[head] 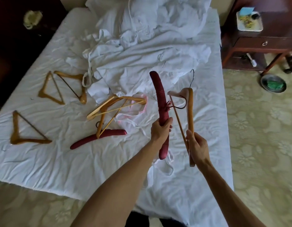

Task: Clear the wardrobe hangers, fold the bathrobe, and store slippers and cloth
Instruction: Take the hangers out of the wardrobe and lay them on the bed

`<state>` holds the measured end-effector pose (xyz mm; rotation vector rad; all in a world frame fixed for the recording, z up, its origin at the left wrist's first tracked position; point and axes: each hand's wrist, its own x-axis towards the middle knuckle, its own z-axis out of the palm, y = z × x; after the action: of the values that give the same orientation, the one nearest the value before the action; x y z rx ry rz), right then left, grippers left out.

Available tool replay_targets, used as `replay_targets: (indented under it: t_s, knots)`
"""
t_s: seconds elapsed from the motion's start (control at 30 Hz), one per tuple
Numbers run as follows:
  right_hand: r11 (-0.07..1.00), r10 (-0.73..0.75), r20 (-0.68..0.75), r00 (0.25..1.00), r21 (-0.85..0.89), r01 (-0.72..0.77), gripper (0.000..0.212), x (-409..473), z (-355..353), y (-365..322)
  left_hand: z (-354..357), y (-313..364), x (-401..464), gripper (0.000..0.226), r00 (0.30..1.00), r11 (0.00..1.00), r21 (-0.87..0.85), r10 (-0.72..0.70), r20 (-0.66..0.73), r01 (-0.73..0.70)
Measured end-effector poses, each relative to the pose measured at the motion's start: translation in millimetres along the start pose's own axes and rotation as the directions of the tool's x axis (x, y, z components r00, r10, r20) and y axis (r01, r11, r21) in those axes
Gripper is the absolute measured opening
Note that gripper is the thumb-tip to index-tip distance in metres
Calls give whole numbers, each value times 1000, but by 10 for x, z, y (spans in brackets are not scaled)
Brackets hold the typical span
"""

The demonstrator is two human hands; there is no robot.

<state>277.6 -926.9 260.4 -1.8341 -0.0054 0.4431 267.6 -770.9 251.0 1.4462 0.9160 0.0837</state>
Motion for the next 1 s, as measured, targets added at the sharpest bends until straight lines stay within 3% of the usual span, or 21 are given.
replay_targets:
  t_s: [0.17,0.3,0.47,0.6,0.77,1.0]
  knots:
    - [1000,-16,209,978,-15,19,47,-265,-18,-352,-363,11,-408,29,972,957,-193,-232,-49,218]
    - [997,-29,388,921,-51,53,39,-517,243,-524,-816,-42,-814,33,946,911,-324,-304,-113,254]
    - [985,-82,585,807,-77,155,43,-801,813,-817,-1552,-186,-1280,35,936,908,-385,-268,-230,165]
    - [968,-120,740,662,-60,242,39,-1186,1382,-1088,-2190,-285,-1707,34,903,887,-459,-238,-358,52]
    - [938,-164,858,487,-17,347,35,-1851,2183,-1316,-3021,-529,-2273,32,828,847,-526,-241,-506,-75]
    - [902,-147,943,299,4,433,39,-3121,3370,-1414,-4399,-1066,-3182,21,704,691,-661,-312,-638,-294]
